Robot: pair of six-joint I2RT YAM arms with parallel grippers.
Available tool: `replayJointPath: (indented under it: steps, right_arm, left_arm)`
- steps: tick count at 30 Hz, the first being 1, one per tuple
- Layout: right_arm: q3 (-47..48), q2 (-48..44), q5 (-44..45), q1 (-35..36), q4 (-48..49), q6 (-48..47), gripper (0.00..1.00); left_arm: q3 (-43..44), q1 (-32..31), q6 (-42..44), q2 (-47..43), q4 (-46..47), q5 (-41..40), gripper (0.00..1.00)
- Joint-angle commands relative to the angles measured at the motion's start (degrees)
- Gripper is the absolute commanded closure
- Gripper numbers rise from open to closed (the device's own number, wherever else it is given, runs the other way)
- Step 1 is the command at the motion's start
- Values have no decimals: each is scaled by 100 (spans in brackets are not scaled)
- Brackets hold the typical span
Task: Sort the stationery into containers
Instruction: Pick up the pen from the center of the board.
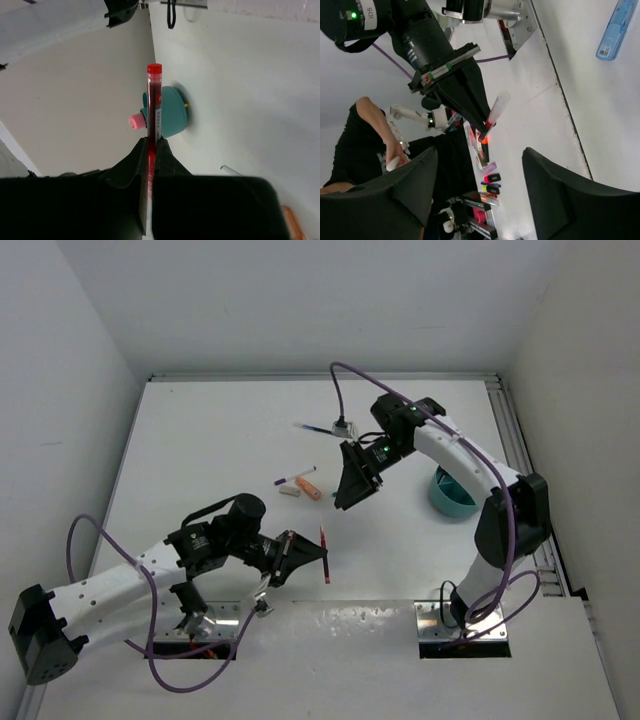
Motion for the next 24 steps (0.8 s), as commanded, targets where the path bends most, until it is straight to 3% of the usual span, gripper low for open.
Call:
replayJointPath:
  steps: [1,16,20,21,22,24]
  right_arm:
    - [390,85,124,332,27,-47,34]
    - [671,481,950,1071,185,-38,43]
    - [795,560,933,1089,150,-47,62]
    - [812,578,924,1089,141,-47,68]
    - [812,587,915,1080,115,-47,81]
    - [812,569,906,1080,62,-238,93]
  left_arm:
    - [214,-186,3724,37,225,200,100]
    - [460,-388,3610,204,191,-64,100]
    - [443,-397,3663,240,191,-73,100]
    - [434,-406,3663,240,199,-64,100]
    - [408,-415,3663,240,208,-90,100]
    - [382,-423,3628,222,208,-117,100]
